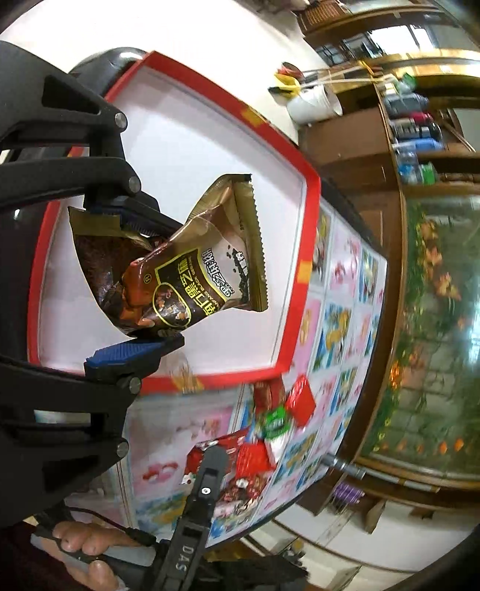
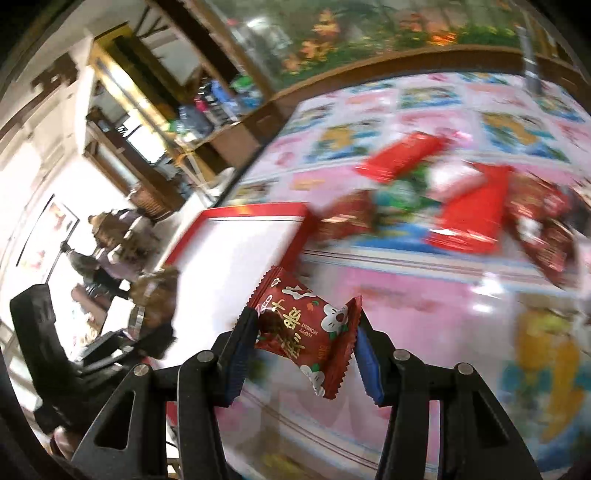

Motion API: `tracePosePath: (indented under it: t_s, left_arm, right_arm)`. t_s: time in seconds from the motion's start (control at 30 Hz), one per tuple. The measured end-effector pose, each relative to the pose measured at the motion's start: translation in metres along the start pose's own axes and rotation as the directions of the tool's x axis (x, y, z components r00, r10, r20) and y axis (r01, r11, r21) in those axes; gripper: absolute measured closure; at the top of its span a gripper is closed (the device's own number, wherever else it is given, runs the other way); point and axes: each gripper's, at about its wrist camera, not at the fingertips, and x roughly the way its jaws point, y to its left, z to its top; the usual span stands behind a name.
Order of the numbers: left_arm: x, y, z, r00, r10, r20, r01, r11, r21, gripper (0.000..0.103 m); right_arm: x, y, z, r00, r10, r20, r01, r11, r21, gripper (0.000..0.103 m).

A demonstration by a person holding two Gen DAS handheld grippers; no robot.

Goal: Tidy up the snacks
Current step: 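Carry both snacks over the red-rimmed tray and open both grippers to drop them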

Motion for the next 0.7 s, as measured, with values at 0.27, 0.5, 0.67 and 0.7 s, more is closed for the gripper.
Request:
tracePosePath:
  t_s: [0.27,0.5,0.67,0.7]
  left_arm:
    - [0.003,0.036,-0.013,0.999,0.043,-0.020,-0.044,0.998,-0.046,0.052]
    - [0.008,0.055,-0.021,0.997,0.070,-0.045,-0.073,0.995,-0.068,0.051]
    - [0.002,0.056,-0.017,0.987,0.162,-0.013,-0.163,0.985,-0.062,0.042]
    - [0.000,0.055,-0.016,0.984,0.180,0.002,-0.179,0.982,-0.056,0.039]
  right_arm:
    - [0.057,0.082,0.004,0.996,0.075,-0.038,-0.079,0.989,-0.124,0.052]
    - [0.090,0.106,-0.015,0.993,0.048,-0.110,-0.066,0.984,-0.163,0.050]
    - [0.078,0.108,-0.016,0.998,-0.001,-0.064,-0.012,0.979,-0.203,0.048]
    - [0.074,0.106,-0.015,0.999,0.001,-0.050,-0.011,0.979,-0.202,0.048]
